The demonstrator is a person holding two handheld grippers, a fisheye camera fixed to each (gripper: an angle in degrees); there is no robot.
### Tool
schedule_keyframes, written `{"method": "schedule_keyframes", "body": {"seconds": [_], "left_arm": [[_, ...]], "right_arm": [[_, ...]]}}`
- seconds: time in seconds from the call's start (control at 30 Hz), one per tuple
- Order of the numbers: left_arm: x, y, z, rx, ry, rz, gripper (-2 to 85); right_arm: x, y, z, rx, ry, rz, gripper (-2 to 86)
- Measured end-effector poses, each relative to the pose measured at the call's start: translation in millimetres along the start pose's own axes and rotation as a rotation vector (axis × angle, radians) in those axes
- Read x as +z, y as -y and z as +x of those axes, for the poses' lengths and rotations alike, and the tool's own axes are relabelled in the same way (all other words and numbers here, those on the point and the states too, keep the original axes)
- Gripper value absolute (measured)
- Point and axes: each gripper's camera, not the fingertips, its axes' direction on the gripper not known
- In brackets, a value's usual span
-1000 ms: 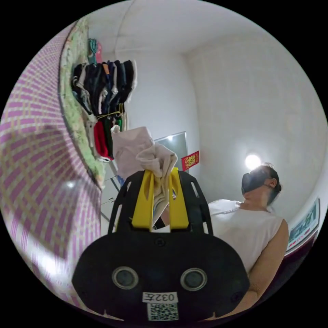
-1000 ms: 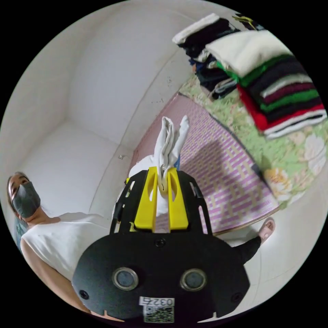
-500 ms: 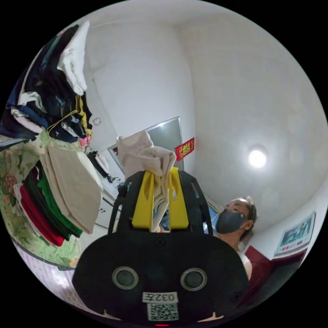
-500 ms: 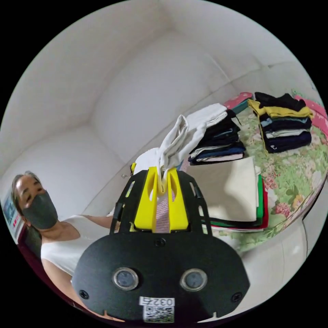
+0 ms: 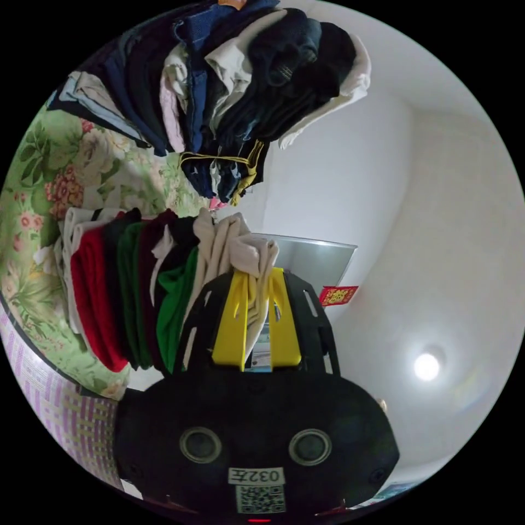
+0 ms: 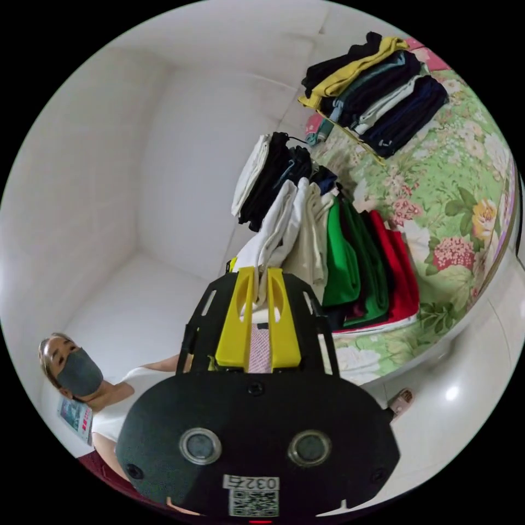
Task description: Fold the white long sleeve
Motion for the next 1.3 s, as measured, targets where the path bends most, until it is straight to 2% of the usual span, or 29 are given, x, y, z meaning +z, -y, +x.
{"method": "schedule_keyframes", "body": {"seconds": [0.1,0.17,0.23,0.3,0.37,0.53,0.6,0.67,0.73,0.77,0.87,0.93,1.0,1.03,1.1,1.13,1.17,1.3], "left_arm": [[15.6,-9.5,13.1,0.024,-0.029,-0.016,1.8],[17.3,-17.0,6.5,-0.004,0.019,0.023,1.7],[14.6,-19.0,-13.9,-0.06,0.1,0.045,1.7],[15.6,-21.6,-31.3,-0.056,0.072,0.045,1.6],[18.1,-26.0,-35.0,-0.021,0.078,0.043,1.5],[38.5,-39.6,-14.8,0.071,0.168,0.009,2.4],[42.6,-52.0,8.6,0.137,0.257,0.018,3.6],[48.1,-88.6,66.0,0.356,0.545,0.109,4.3],[69.3,-130.4,106.0,0.56,0.654,0.17,2.1],[90.5,-156.4,124.7,0.682,0.65,0.176,0.7],[163.6,-207.1,146.2,0.92,0.599,0.1,-0.6],[204.2,-217.3,136.1,0.933,0.524,0.055,-0.8],[240.5,-209.9,119.4,0.842,0.529,0.005,-0.8],[261.4,-203.6,109.7,0.789,0.591,0.005,-0.9],[294.5,-199.1,99.5,0.799,0.882,0.045,-0.9],[317.4,-195.8,86.9,0.789,1.166,0.089,-0.9],[336.6,-190.9,69.9,0.777,1.377,0.104,-0.9],[361.1,-198.0,37.7,0.874,1.478,0.116,-0.9]], "right_arm": [[-6.3,-1.3,-28.6,-0.055,0.007,0.008,4.4],[-14.5,-9.9,-36.6,-0.061,-0.008,0.043,4.3],[-15.8,-14.4,-18.1,-0.003,-0.048,0.046,4.2],[-5.5,-18.9,9.7,0.066,-0.046,0.003,4.2],[6.5,-32.2,26.8,0.093,0.053,0.017,4.3],[16.1,-47.5,1.9,0.068,0.054,0.044,7.0],[8.7,-56.6,-21.5,0.042,-0.059,0.089,8.2],[5.3,-72.7,-83.3,-0.096,-0.418,0.174,7.9],[19.9,-82.7,-137.6,-0.264,-0.61,0.226,7.1],[39.0,-88.0,-172.6,-0.426,-0.659,0.237,6.8],[110.4,-84.8,-234.9,-0.706,-0.772,0.202,7.2],[161.4,-69.4,-257.6,-0.786,-0.825,0.135,6.1],[212.5,-45.2,-271.9,-0.8,-0.886,0.027,3.5],[243.8,-29.5,-276.9,-0.811,-0.931,-0.013,0.5],[288.6,-6.5,-275.3,-0.843,-1.013,-0.073,-0.4],[318.1,10.3,-265.7,-0.83,-1.102,-0.125,-0.7],[343.9,27.0,-250.0,-0.798,-1.176,-0.169,-0.8],[396.0,64.3,-182.1,-0.681,-1.241,-0.309,-1.0]]}}
